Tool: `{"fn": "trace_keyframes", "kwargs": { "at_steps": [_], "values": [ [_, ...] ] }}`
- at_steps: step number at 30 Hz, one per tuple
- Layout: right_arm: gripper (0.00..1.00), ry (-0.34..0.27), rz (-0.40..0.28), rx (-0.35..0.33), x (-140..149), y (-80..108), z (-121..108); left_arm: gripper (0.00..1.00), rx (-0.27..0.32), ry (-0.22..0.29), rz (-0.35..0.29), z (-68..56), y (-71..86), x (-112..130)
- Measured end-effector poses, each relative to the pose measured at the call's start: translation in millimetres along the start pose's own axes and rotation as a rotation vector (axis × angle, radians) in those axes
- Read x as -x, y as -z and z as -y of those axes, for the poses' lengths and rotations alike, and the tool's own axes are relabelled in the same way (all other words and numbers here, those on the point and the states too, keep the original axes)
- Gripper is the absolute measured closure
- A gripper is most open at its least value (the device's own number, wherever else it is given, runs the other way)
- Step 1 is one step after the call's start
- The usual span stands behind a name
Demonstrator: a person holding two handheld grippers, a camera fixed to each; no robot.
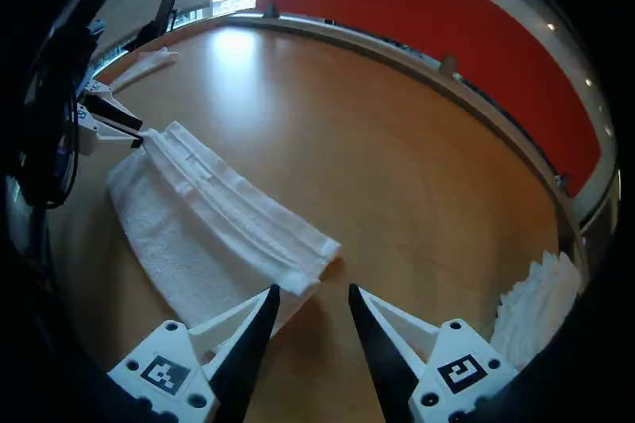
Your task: Fold towel
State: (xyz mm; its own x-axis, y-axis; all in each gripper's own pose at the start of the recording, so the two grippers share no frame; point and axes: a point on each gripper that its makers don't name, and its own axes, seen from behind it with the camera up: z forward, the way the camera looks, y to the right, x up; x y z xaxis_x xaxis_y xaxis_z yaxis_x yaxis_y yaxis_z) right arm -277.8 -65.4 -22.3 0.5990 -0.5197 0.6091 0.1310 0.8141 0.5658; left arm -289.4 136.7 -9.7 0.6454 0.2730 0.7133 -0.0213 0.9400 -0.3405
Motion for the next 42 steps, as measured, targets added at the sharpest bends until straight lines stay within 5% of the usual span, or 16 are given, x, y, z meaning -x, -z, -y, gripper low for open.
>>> {"fn": "trace_keyframes", "kwargs": {
  "at_steps": [5,17,42],
  "values": [
    [0.29,-0.007,-0.006,0.015,-5,-1.2,-6,0.51,-0.01,-0.004,-0.01,4.2,-1.6,-10],
    [0.0,-0.047,-0.045,0.047,-17,2.0,-15,0.06,-0.001,0.048,-0.014,12.2,2.8,-13],
    [0.0,-0.08,-0.04,0.023,24,43.1,24,0.05,0.009,0.07,-0.014,0.1,50.8,32]
  ]
}}
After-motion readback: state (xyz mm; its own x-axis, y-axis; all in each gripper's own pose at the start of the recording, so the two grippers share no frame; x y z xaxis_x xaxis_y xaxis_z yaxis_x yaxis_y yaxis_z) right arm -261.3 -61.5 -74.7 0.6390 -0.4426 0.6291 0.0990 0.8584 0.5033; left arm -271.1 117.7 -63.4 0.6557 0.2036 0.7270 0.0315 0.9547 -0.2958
